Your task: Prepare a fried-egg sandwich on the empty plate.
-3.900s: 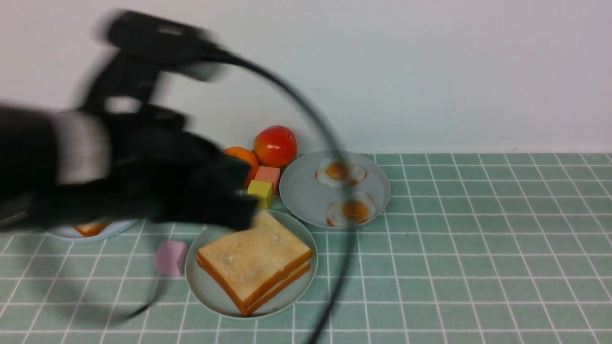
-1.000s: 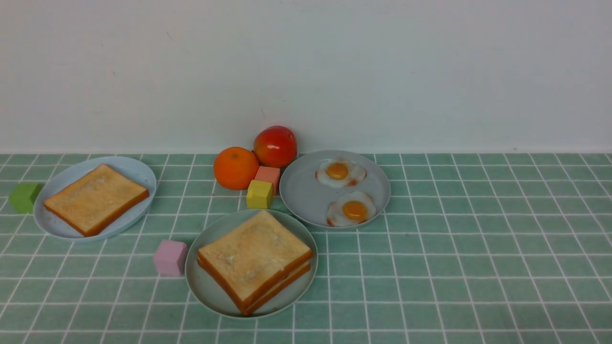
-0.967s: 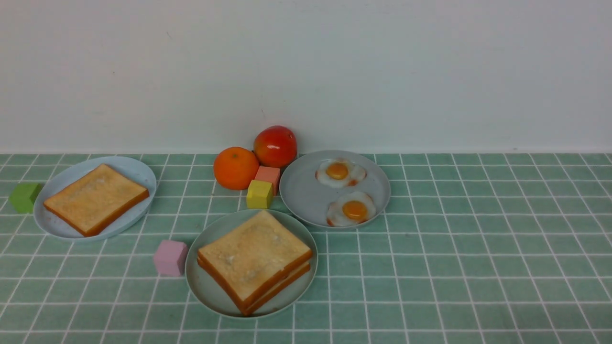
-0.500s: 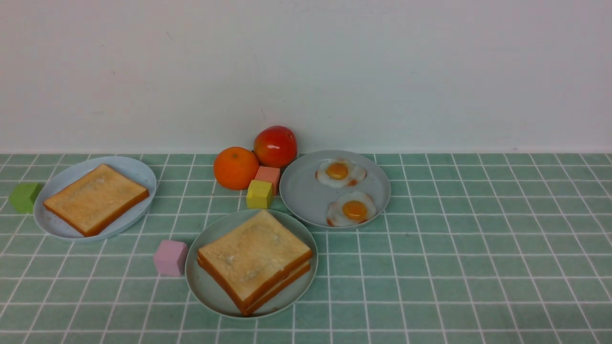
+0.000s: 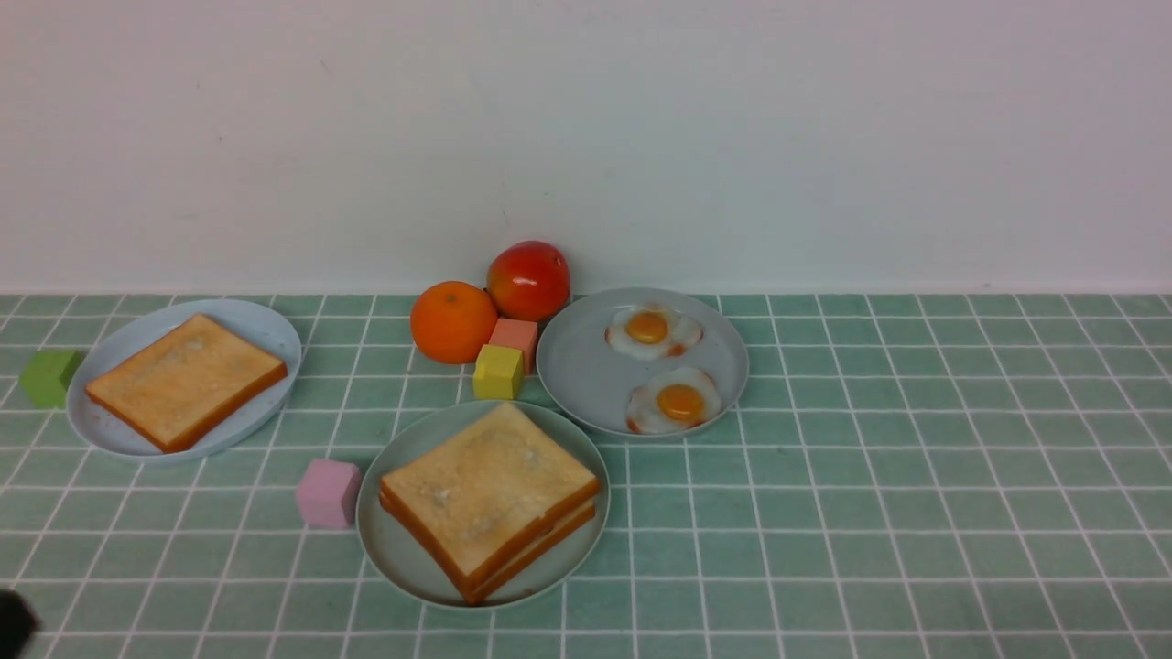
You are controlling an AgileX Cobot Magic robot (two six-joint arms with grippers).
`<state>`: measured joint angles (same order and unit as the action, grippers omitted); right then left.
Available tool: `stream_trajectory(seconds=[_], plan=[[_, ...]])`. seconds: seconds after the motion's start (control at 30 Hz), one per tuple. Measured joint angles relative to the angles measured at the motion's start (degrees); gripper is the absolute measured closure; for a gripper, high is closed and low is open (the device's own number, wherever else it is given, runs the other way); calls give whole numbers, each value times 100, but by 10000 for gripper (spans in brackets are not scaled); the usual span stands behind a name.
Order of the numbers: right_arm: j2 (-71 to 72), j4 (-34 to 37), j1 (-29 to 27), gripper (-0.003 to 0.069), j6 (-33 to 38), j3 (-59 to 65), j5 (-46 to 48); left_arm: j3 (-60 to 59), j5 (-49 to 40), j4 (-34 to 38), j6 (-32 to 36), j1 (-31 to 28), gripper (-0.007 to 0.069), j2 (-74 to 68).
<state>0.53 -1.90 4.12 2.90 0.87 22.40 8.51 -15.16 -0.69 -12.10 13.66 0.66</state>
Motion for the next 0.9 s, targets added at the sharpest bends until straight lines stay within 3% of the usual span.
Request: stream_trajectory(seconds=[0.13,0.2,0.37,0.9], plan=[[5,0,0,649,0,0,0,-430,-38,69,-6,-1106,637,0],[5,0,0,647,0,0,0,-820,-70,145,-11,-1318,637,0],[6,0,0,645,0,0,0,-1024,-633,214,-11,-1357,637,0],[6,0,0,626,0,0,0,-1029,-644,220,-5,-1357,637,0]])
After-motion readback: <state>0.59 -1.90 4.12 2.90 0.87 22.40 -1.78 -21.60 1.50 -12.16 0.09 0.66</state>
